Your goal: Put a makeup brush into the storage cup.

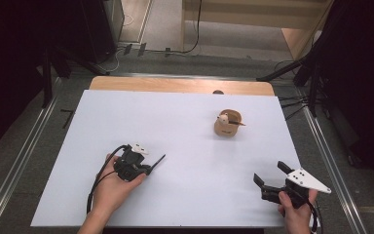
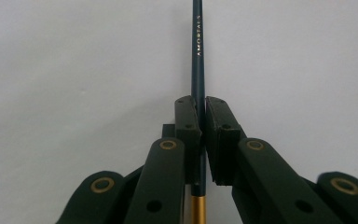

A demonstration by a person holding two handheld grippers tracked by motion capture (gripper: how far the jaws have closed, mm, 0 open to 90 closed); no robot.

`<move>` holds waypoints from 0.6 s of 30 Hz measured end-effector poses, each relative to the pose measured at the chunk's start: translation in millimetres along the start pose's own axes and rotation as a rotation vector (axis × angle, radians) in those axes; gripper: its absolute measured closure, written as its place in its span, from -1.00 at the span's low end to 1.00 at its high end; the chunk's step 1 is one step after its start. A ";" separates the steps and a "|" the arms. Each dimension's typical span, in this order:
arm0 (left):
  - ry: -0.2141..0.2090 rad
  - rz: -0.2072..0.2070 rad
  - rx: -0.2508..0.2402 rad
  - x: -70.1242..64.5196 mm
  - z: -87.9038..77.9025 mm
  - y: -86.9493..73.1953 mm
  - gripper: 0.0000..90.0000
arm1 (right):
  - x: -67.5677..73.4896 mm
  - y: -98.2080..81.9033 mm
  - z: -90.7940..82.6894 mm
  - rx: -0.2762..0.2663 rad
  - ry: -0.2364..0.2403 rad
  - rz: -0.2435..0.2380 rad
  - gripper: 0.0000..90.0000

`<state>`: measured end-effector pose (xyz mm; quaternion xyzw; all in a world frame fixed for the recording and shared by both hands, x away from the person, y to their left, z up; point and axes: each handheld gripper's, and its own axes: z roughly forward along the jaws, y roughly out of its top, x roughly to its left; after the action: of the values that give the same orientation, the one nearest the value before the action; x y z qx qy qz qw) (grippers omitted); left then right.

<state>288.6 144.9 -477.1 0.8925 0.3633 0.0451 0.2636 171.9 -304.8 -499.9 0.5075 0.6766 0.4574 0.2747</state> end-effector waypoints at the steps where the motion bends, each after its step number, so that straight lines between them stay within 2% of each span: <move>1: -0.006 0.001 -0.025 0.1 -2.1 0.1 0.88 | 1.8 1.7 0.2 -0.002 -0.001 0.000 -0.95; 3: -0.033 -0.009 -0.074 0.0 -4.3 0.2 0.88 | 6.2 5.3 0.3 -0.002 -0.009 0.002 -0.94; 6: -0.073 -0.016 -0.137 0.3 -6.6 -0.1 0.88 | 13.0 10.6 1.3 -0.019 0.004 0.002 -0.93; 11: -0.111 -0.035 -0.232 3.3 -15.0 -1.8 0.88 | 26.2 20.7 6.4 -0.024 0.002 0.006 -0.89; 18: -0.121 -0.049 -0.320 6.6 -21.7 -3.1 0.88 | 42.2 44.8 24.4 -0.030 -0.017 0.027 -0.85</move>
<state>285.6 160.7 -460.8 0.8312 0.3565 0.0420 0.4247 197.7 -253.9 -466.2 0.5163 0.6602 0.4668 0.2821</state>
